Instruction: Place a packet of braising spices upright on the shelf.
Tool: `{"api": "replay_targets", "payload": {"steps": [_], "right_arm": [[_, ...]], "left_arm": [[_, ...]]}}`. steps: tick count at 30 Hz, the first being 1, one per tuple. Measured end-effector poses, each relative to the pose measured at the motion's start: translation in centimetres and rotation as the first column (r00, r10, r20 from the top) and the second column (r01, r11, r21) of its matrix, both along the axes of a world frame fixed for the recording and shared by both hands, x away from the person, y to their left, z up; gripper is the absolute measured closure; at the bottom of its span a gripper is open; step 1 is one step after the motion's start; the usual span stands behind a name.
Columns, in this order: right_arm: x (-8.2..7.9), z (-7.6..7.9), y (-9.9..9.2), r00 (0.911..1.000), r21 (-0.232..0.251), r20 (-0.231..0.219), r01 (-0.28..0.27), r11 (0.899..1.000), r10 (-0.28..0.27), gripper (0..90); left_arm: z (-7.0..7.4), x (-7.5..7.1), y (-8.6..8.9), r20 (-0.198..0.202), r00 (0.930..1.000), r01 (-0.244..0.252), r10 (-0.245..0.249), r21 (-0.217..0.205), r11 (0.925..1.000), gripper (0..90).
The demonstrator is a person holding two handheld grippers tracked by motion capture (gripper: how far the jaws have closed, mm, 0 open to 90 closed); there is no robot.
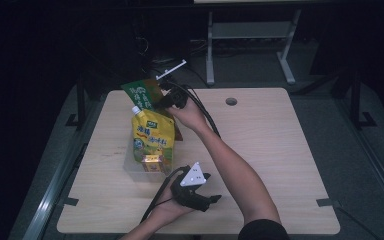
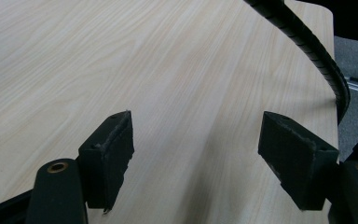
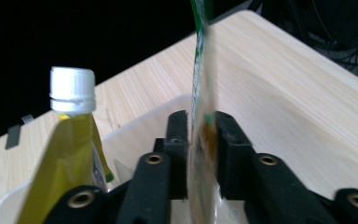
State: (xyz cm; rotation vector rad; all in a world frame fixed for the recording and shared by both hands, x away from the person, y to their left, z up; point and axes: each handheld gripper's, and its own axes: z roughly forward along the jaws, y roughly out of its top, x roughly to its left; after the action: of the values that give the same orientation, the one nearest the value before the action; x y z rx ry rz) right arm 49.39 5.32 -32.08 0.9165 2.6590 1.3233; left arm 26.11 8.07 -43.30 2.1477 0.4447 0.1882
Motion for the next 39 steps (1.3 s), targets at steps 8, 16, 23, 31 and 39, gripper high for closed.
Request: {"api": "replay_targets", "payload": {"steps": [8,16,23,31,39], "right_arm": [[-0.2,-0.4,0.1,0.9999,-0.003,0.006,0.008,1.000,-0.008,89.0],[-0.8,-0.3,-0.1,0.9993,0.063,0.032,0.019,0.998,-0.021,89.3],[-0.8,-0.5,0.0,0.9983,0.122,0.046,0.030,0.992,-0.036,89.4],[-0.6,-2.0,-0.1,0.9981,0.162,0.022,0.053,0.985,-0.057,89.4],[-0.9,-3.2,-0.3,0.9986,0.153,0.028,0.040,0.987,-0.045,89.3]], "left_arm": [[0.0,0.0,0.1,0.003,1.0000,-0.001,0.001,0.005,1.0000,26.0],[0.0,-0.2,0.0,0.008,1.0000,0.000,-0.001,0.005,1.0000,26.0],[0.1,-0.2,-0.1,0.011,0.9999,0.003,-0.003,0.007,1.0000,26.0],[0.1,-0.2,0.0,0.007,1.0000,0.001,-0.001,0.007,1.0000,26.0],[0.0,-0.2,0.0,0.008,1.0000,0.000,0.000,0.003,1.0000,26.0]]}}
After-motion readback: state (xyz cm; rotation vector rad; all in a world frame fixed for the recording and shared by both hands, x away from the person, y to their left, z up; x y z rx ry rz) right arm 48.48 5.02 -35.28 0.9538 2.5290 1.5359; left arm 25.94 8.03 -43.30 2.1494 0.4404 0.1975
